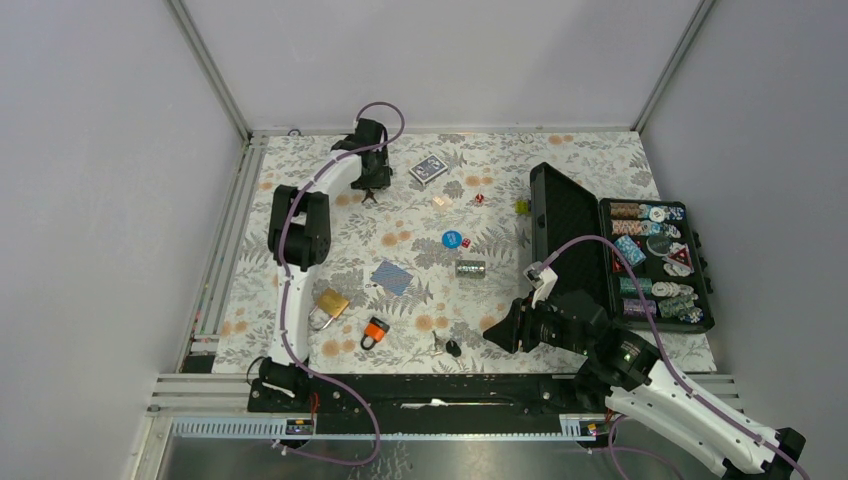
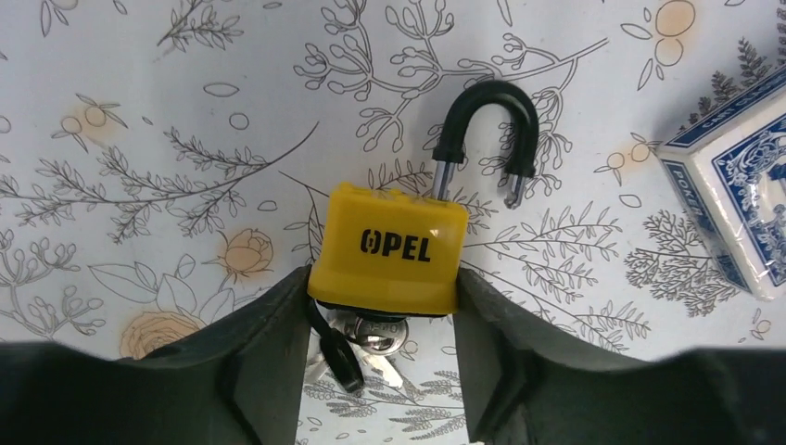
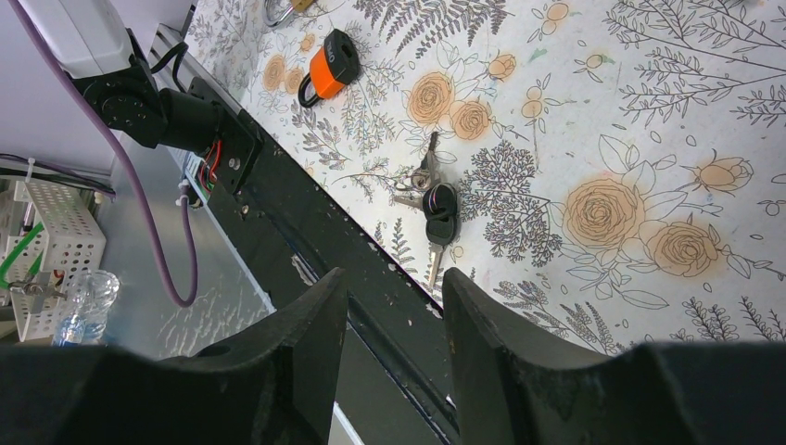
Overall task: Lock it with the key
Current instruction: Pick up the lock from the center of the board.
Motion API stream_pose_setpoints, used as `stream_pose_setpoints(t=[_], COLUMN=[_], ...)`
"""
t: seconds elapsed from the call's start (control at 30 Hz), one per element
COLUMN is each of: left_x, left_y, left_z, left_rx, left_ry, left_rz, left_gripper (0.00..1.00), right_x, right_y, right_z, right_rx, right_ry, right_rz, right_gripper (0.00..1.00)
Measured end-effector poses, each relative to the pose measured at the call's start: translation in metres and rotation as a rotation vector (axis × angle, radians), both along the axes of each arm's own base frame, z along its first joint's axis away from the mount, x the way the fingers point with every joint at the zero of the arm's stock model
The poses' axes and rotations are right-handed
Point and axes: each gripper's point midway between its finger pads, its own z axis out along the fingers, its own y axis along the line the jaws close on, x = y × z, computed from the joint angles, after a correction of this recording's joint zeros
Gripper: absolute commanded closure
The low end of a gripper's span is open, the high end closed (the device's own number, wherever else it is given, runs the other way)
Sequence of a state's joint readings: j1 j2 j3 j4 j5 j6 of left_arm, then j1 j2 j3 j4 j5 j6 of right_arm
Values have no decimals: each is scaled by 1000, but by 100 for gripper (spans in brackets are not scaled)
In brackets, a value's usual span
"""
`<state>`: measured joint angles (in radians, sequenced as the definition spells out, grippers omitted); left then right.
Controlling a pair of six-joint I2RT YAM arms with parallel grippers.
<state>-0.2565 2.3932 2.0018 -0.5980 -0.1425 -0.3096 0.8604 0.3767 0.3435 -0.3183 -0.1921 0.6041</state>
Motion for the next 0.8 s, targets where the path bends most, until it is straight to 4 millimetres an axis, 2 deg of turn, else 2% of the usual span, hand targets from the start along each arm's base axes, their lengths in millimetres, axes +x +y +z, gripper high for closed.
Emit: stream_pose_setpoints(t=[0.1,0.27,0.4,0.6,0.7,0.8], left_x=[0,0,-2,-40,-61,-80], left_y=[0,0,-1,-4,-5,-9], left_z=[0,0,1,11,29,60], left_rx=[-2,-4,-8,-61,-95,-144], left_ry=[6,8,2,29,14,-37], left_rz=[-2,2,-3,-60,-83,-109], left_gripper=[72,84,100,100,100,100], right_x=[0,0,0,0,0,2], right_y=[0,0,0,0,0,1], right_z=[0,0,0,0,2,12], right_rx=[0,0,0,1,4,15], right_ry=[0,0,0,-1,-7,-28], right_rz=[0,0,0,1,2,5], right_gripper=[50,50,50,50,49,48])
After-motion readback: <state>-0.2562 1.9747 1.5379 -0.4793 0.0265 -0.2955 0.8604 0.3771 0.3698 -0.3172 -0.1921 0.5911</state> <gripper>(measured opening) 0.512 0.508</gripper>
